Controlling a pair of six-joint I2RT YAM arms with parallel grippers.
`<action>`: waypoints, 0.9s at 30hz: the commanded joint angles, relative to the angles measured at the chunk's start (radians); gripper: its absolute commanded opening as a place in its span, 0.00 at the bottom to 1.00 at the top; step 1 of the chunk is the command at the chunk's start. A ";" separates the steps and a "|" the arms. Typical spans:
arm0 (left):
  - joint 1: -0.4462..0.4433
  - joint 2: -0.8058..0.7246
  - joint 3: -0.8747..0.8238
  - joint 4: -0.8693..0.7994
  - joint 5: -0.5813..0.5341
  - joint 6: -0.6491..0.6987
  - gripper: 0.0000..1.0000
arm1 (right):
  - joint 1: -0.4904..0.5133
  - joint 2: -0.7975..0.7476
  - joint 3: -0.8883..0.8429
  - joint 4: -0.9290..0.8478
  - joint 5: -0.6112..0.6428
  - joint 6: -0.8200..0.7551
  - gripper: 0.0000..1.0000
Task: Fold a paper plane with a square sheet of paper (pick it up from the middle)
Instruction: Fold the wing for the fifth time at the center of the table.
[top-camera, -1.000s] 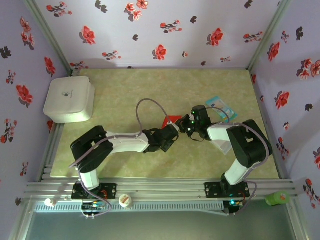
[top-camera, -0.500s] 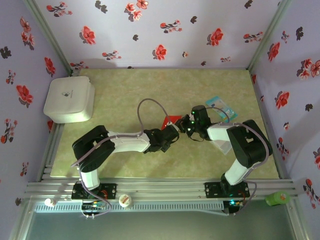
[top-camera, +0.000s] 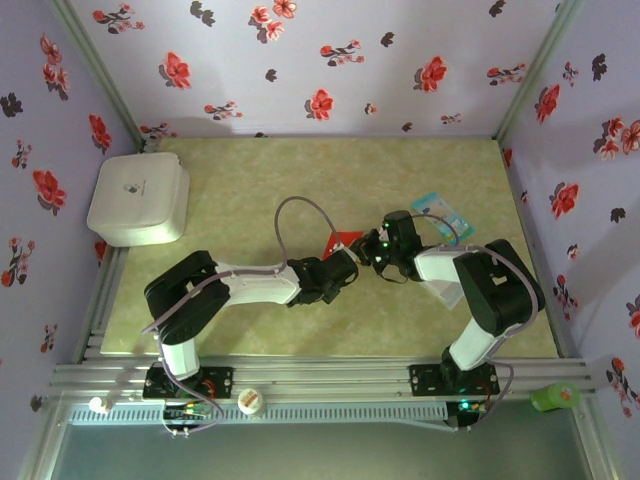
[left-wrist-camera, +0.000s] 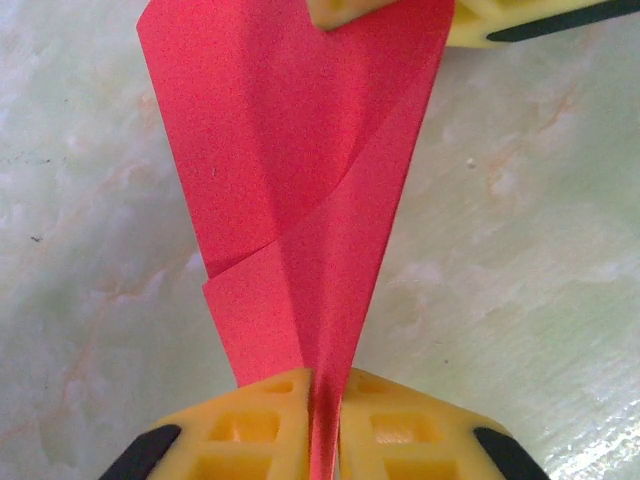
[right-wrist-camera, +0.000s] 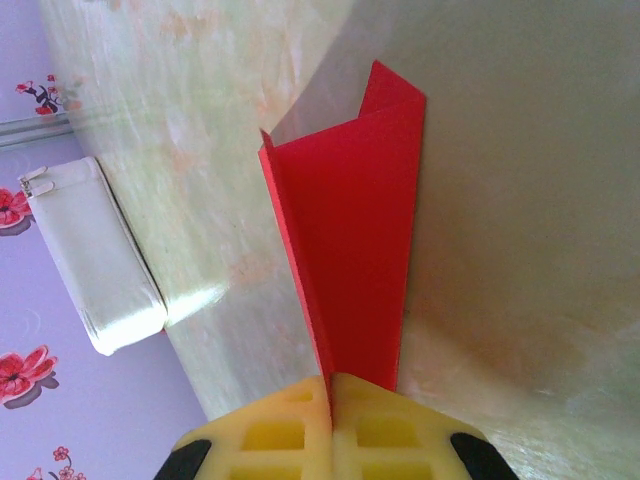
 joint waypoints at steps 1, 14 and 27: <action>-0.007 0.017 0.025 -0.014 -0.029 0.003 0.10 | 0.006 -0.030 -0.004 0.016 0.001 0.013 0.02; 0.022 -0.001 0.025 0.009 0.063 -0.085 0.00 | -0.007 -0.209 0.090 -0.450 0.190 -0.259 0.37; 0.210 -0.065 -0.107 0.278 0.526 -0.316 0.00 | -0.051 -0.376 0.006 -0.498 0.274 -0.280 0.44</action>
